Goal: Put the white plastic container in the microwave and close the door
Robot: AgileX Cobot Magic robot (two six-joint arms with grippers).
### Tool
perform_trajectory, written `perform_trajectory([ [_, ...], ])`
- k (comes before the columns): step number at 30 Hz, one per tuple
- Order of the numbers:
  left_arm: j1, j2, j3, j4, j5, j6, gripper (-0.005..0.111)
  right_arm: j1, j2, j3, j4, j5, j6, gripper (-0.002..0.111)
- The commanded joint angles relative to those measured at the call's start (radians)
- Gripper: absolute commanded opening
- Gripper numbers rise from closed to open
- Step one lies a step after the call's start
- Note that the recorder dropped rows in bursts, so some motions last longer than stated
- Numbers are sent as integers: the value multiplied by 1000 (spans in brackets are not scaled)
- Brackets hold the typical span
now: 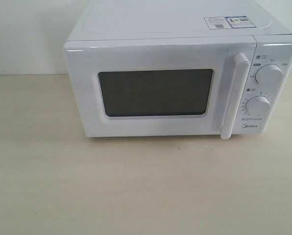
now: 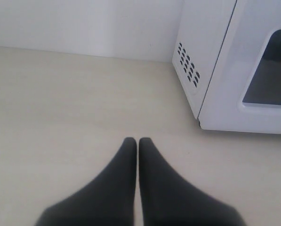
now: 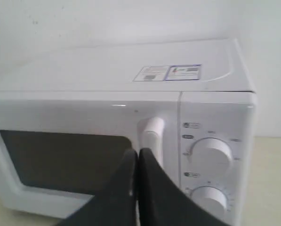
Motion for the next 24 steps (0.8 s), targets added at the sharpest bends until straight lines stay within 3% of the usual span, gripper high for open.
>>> perform_trajectory([
  [1, 3, -2, 3, 5, 1, -8, 4, -118, -291, 162, 3, 35, 4, 0],
  [7, 3, -2, 3, 5, 1, -8, 4, -210, -601, 324, 3, 35, 2, 0],
  [10, 3, -2, 3, 5, 1, -8, 4, -253, -700, 324, 5, 80, 2, 0],
  [24, 3, -2, 3, 5, 1, -8, 4, -292, -700, 324, 6, 74, 8, 0],
])
